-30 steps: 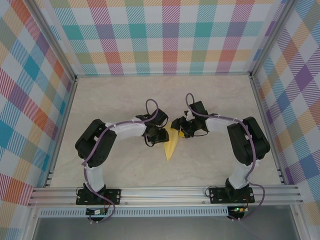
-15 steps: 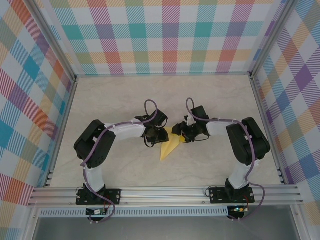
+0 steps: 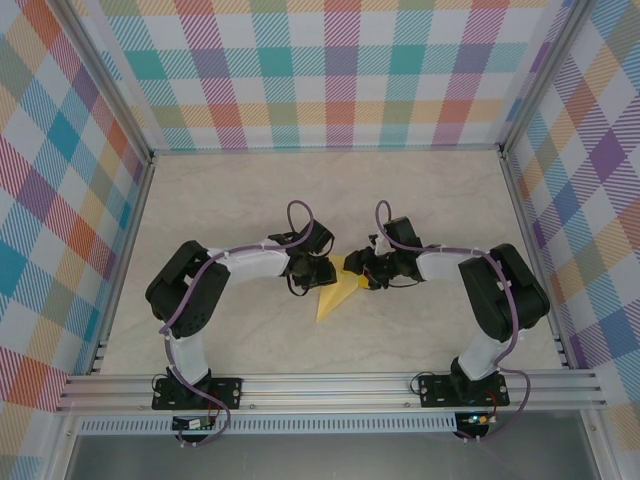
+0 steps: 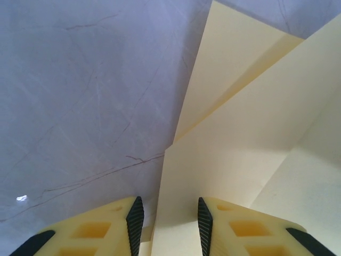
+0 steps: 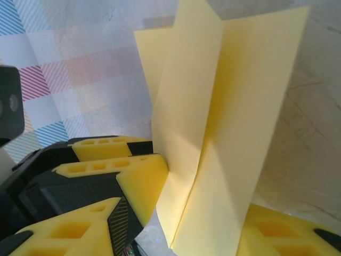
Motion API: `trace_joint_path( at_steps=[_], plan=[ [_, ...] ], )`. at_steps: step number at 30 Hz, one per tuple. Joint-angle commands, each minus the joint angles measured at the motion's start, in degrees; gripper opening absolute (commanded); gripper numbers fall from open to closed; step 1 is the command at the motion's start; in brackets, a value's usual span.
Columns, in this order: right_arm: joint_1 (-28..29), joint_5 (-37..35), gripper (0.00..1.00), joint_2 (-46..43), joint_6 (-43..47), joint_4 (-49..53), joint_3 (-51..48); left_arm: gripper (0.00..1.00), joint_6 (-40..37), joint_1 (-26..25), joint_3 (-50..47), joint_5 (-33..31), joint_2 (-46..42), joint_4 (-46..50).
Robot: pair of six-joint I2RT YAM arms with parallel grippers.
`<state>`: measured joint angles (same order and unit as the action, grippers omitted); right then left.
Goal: Fold a paper plane with a square sheet of paper (pick it up from the middle)
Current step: Turn over the paper at the center of the table.
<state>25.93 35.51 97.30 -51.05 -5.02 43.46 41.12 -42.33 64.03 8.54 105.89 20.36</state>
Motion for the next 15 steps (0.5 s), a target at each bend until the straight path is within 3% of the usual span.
trace_joint_path(
  at_steps=[1,15],
  plan=[
    [0.50,-1.02,0.49,0.87,-1.62,-2.30,1.09,0.35,0.45,-0.65,-1.71,-1.17,-1.47,3.18],
    [1.49,-1.47,0.34,5.70,0.13,-0.75,6.07,0.33,1.09,-0.62,-2.77,-0.93,-2.27,2.18]
  ],
)
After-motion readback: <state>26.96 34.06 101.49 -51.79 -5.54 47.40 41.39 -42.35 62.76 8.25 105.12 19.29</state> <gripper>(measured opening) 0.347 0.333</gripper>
